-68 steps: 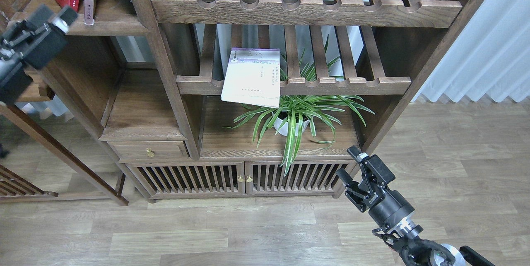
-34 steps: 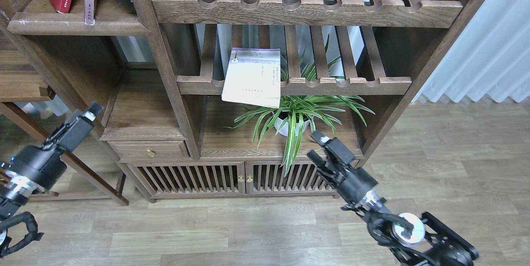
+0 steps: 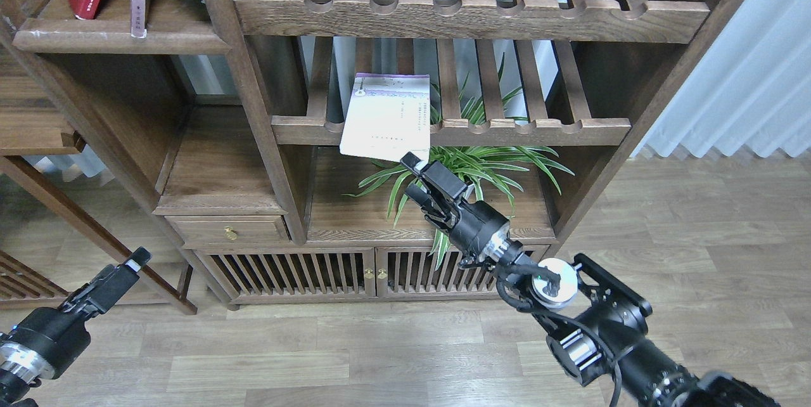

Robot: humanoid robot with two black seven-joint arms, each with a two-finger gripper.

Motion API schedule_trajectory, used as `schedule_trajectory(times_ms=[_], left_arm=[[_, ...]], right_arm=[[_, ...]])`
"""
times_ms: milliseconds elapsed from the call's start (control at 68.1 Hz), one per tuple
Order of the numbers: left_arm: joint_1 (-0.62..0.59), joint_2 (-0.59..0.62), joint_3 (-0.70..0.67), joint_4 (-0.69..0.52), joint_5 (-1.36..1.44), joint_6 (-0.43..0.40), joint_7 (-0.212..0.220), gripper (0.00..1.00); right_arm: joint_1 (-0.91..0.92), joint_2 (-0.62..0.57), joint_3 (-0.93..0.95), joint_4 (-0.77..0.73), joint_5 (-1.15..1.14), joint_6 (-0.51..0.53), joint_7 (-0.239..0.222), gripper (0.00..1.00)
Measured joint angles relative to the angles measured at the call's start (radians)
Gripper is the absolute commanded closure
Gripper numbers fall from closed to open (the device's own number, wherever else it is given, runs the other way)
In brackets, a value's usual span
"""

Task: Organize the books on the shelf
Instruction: 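Reach the right gripper to the white booklet and pull it out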

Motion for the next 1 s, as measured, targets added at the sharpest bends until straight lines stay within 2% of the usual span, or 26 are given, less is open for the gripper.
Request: schedule_trajectory(times_ms=[367, 529, 588, 617, 632, 661, 676, 734, 999], left_arm=[[-0.001, -0.001, -0.012, 0.009, -0.001, 0.0, 0.001, 0.0], [-0.005, -0.003, -0.024, 0.007, -0.001, 0.0, 0.006, 0.0], [-0.007, -0.003, -0.031, 0.005, -0.002, 0.0, 0.008, 0.0], [-0.007, -0.002, -0.034, 0.003, -0.002, 0.0, 0.008, 0.0], [-0.007, -0.001, -0.036, 0.002, -0.002, 0.0, 0.009, 0.0], [-0.008, 0.001, -0.04, 0.001, -0.002, 0.0, 0.009, 0.0], [-0.008, 0.005, -0.048, 0.0, -0.002, 0.0, 0.009, 0.0], [-0.008, 0.007, -0.055, 0.0, -0.002, 0.0, 0.009, 0.0], [-0.008, 0.009, -0.077, 0.003, -0.002, 0.0, 0.011, 0.0]], right_arm=[[0.138, 0.0, -0.009, -0.078, 0.085, -0.046, 0.017, 0.01], [0.156, 0.0, -0.008, -0.092, 0.113, -0.102, 0.018, 0.11], [0.157, 0.0, -0.01, -0.094, 0.13, -0.12, 0.019, 0.18], [0.157, 0.0, -0.011, -0.094, 0.135, -0.125, 0.019, 0.28], [0.157, 0.0, -0.012, -0.095, 0.139, -0.127, 0.019, 0.38], [0.157, 0.0, -0.013, -0.095, 0.142, -0.129, 0.019, 0.47], [0.158, 0.0, -0.014, -0.096, 0.149, -0.131, 0.019, 0.69], [0.159, 0.0, -0.013, -0.096, 0.161, -0.131, 0.019, 0.83], [0.161, 0.0, -0.015, -0.088, 0.242, -0.107, 0.032, 0.87]])
